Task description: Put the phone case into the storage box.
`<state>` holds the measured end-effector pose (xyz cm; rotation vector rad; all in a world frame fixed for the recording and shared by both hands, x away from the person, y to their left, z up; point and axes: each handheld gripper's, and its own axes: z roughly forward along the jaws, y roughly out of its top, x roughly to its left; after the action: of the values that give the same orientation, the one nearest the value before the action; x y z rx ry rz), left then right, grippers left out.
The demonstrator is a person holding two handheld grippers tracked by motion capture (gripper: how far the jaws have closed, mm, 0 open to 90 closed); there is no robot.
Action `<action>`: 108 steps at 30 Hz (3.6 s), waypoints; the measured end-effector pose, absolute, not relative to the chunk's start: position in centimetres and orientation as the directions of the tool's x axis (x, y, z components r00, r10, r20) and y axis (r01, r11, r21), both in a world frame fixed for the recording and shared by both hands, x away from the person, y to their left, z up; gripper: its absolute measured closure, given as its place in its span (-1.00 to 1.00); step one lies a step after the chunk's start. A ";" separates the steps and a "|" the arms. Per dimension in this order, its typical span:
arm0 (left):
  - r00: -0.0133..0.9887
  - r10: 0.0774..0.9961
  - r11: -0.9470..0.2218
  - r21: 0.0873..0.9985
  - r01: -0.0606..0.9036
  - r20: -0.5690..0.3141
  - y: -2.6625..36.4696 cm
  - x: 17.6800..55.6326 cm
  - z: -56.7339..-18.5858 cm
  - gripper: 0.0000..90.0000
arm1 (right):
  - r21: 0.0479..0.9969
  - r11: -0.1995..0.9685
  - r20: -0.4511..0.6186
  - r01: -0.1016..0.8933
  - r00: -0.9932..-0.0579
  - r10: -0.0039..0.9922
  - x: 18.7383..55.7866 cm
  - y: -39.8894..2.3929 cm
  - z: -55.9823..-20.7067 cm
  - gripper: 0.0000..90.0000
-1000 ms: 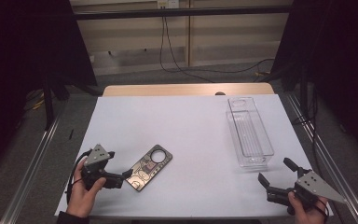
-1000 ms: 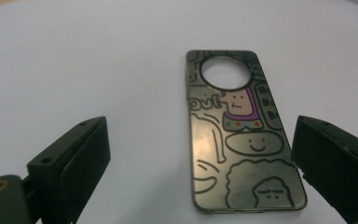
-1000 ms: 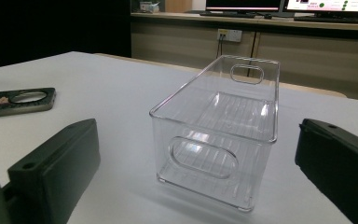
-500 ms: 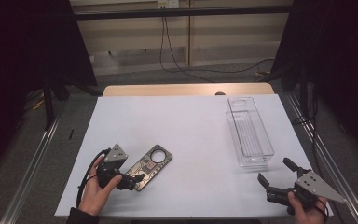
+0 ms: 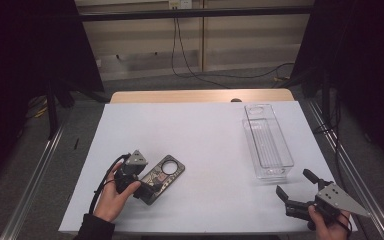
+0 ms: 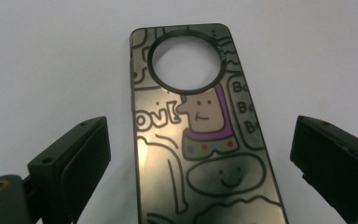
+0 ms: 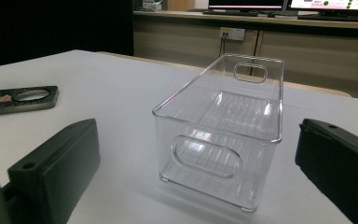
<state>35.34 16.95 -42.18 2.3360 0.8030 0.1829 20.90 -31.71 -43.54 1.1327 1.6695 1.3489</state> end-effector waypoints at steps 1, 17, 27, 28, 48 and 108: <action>0.796 0.602 -0.600 0.620 0.506 -0.067 16.8 35.5 -42.3 -0.89 | 0.977 0.077 0.003 0.199 -0.373 0.928 20.9 -31.7 -43.5 -1.00; 0.815 0.576 -0.688 0.503 0.524 -0.061 14.2 37.3 -42.8 -0.87 | 0.977 0.075 0.006 0.201 -0.375 0.927 20.9 -31.6 -43.6 -1.00; 0.820 0.570 -0.723 0.438 0.534 -0.058 13.3 37.6 -43.6 -0.88 | 0.977 0.073 0.008 0.201 -0.378 0.926 20.9 -31.7 -43.6 -1.00; 0.819 0.571 -0.723 0.436 0.537 -0.061 13.2 37.6 -43.7 -0.88 | 0.977 0.073 0.009 0.202 -0.379 0.925 20.9 -31.7 -43.6 -1.00; 0.806 0.591 -0.722 0.418 0.551 -0.043 12.6 37.4 -44.3 -0.99 | 0.976 0.076 0.008 0.202 -0.385 0.923 20.9 -31.6 -43.6 -1.00; 0.761 0.644 -0.631 0.508 0.587 -0.079 13.8 37.4 -42.1 -0.73 | 0.976 0.080 0.005 0.203 -0.389 0.921 20.8 -31.6 -43.6 -1.00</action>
<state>37.38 13.76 -42.14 2.4403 0.9242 0.1484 20.79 -31.59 -43.58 1.1239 1.6874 1.3564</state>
